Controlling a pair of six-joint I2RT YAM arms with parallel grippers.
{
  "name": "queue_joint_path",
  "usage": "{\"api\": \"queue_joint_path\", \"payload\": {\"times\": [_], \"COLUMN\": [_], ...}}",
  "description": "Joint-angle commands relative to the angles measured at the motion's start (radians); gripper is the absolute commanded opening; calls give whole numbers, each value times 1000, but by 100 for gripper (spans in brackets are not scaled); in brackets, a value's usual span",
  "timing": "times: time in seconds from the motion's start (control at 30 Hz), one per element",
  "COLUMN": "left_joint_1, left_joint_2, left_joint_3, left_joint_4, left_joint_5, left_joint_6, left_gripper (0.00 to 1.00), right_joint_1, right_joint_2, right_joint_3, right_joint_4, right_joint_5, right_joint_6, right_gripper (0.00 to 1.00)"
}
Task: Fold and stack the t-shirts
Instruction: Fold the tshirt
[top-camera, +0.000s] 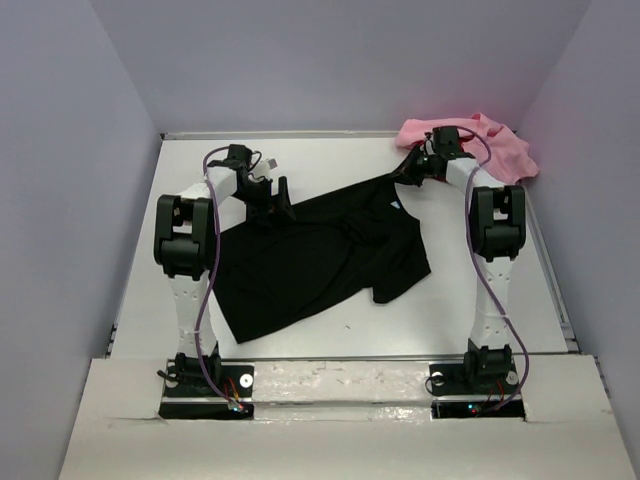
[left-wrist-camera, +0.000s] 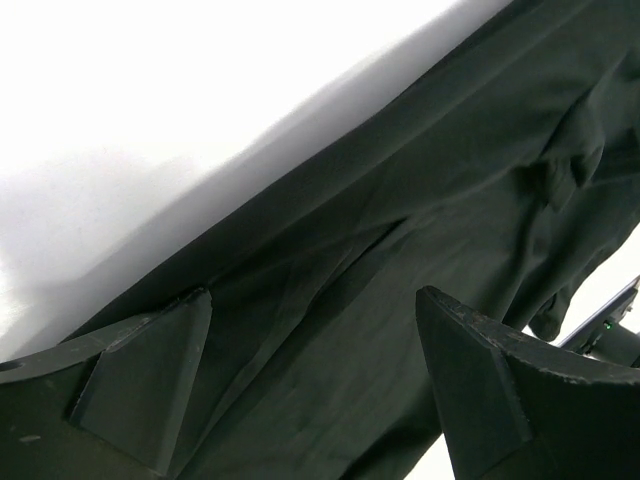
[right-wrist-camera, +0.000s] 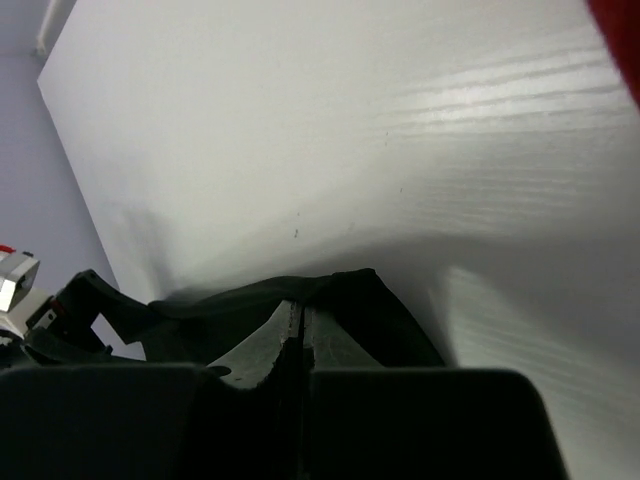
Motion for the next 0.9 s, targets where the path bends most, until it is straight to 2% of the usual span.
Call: {"api": "queue_joint_path", "payload": {"times": [0.0, 0.17, 0.47, 0.5, 0.53, 0.57, 0.6, 0.67, 0.73, 0.87], "left_joint_1": [-7, -21, -76, -80, -81, -81, -83, -84, -86, -89], "left_joint_2": [-51, -83, -99, -99, -99, -97, -97, -94, -95, -103], "left_joint_3": [-62, -136, -168, -167, -167, -164, -162, -150, -142, -144], "left_joint_4": [-40, -34, -40, -41, -43, -43, -43, -49, -55, -60], "left_joint_5": [-39, -68, -89, -91, -89, -88, -88, -88, -92, -94], "left_joint_6": [20, 22, 23, 23, 23, 23, 23, 23, 25, 28], "left_gripper": [99, 99, 99, 99, 99, 99, 99, 99, 99, 99], "right_joint_1": [-18, -18, -18, -18, -18, -18, -18, -18, -18, -18], "right_joint_2": [41, 108, 230, 240, 251, 263, 285, 279, 250, 167], "right_joint_3": [104, 210, 409, 448, 468, 486, 518, 522, 480, 411], "right_joint_4": [7, 7, 8, 13, 13, 14, 13, 14, 20, 16], "right_joint_5": [2, -6, -38, -41, -44, -50, -56, -59, -50, -61], "right_joint_6": [28, 43, 121, 136, 146, 152, 150, 143, 101, 38], "right_gripper": [0, 0, 0, 6, 17, 34, 58, 71, 77, 77]}}
